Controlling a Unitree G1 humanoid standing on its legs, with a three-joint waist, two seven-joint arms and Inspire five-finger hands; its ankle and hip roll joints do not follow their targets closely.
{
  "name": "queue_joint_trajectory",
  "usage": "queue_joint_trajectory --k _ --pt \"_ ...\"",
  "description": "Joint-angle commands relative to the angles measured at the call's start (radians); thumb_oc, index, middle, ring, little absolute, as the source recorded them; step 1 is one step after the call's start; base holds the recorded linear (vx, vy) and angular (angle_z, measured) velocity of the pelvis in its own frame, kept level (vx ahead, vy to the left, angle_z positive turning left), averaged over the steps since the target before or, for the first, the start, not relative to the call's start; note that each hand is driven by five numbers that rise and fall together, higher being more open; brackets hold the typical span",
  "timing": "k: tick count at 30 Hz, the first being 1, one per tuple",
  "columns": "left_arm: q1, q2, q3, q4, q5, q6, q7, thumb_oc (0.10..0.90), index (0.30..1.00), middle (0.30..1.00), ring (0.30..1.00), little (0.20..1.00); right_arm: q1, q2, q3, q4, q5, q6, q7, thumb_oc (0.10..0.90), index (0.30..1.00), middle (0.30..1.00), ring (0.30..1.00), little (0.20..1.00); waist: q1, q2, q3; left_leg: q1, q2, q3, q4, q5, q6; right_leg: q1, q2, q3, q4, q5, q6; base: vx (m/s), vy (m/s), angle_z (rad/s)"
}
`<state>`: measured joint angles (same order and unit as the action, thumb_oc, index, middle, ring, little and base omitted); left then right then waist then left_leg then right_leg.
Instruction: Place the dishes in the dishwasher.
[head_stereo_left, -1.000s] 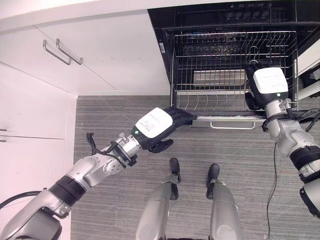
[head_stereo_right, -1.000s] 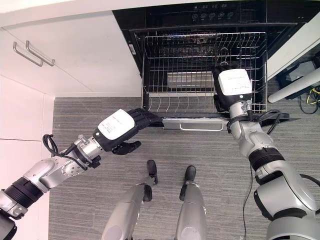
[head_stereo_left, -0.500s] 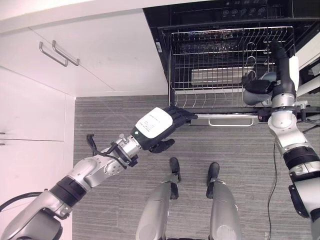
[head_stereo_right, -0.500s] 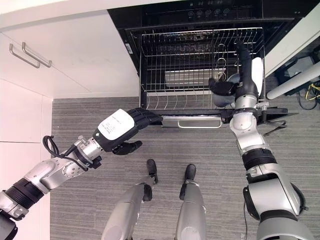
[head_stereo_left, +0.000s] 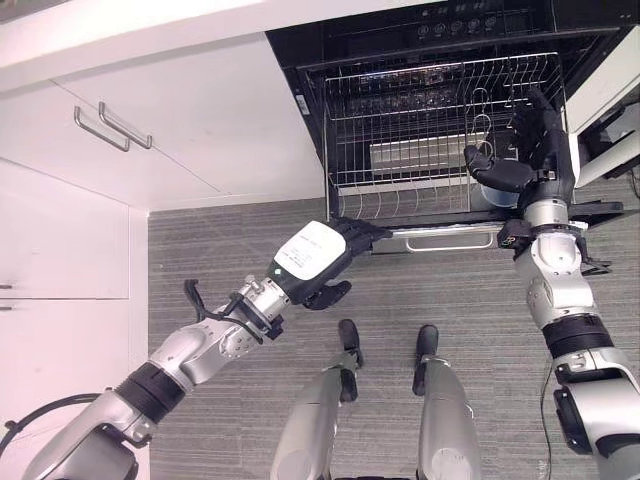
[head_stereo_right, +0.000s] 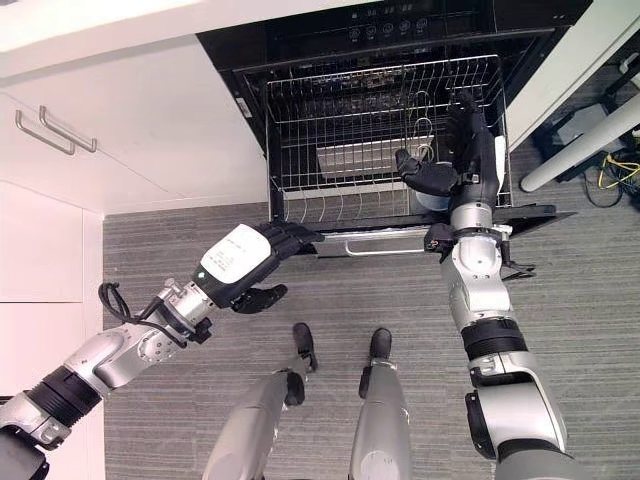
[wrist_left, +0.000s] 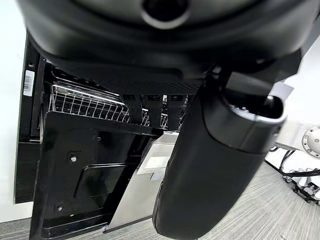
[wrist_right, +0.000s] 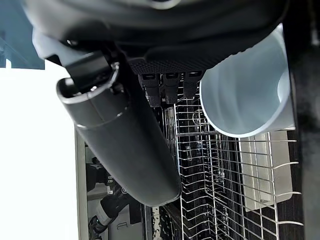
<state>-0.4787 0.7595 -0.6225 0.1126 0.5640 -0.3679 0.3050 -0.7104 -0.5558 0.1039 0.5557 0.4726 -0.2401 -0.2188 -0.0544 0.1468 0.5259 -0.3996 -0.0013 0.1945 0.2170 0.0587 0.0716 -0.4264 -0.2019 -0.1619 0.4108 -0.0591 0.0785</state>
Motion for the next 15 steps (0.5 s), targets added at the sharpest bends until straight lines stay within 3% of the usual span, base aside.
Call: queue_joint_trajectory --k 1,10,15 --pt "-0.004 -0.081 0.055 -0.113 0.012 -0.038 0.057 0.800 0.900 0.900 0.900 0.900 -0.018 -0.055 -0.038 -0.146 -0.038 -0.070 -0.009 0.800 0.900 0.900 0.900 0.900 -0.036 0.079 -0.006 0.047 0.053 -0.023 0.083 -0.163 -0.080 0.027 0.029 0.051 0.000 -0.083 0.010 0.00 0.019 -0.07" --pt "0.059 -0.097 0.101 -0.126 0.039 -0.041 0.041 0.800 0.900 0.900 0.900 0.900 0.053 -0.067 -0.029 -0.376 -0.368 -0.079 -0.202 0.800 0.900 0.900 0.900 0.900 -0.052 0.059 -0.006 0.117 0.059 -0.022 0.083 -0.180 -0.080 0.105 0.033 0.033 -0.015 -0.092 0.007 0.00 0.005 -0.01" --pt "0.113 -0.102 0.117 -0.124 0.055 -0.046 0.043 0.800 0.900 0.900 0.900 0.900 0.107 -0.081 -0.030 -0.417 -0.471 -0.111 -0.284 0.800 0.900 0.900 0.900 0.900 -0.052 0.046 -0.039 0.156 0.073 -0.026 0.083 -0.193 -0.084 0.168 0.042 0.017 -0.048 -0.097 -0.001 0.03 -0.018 0.03"
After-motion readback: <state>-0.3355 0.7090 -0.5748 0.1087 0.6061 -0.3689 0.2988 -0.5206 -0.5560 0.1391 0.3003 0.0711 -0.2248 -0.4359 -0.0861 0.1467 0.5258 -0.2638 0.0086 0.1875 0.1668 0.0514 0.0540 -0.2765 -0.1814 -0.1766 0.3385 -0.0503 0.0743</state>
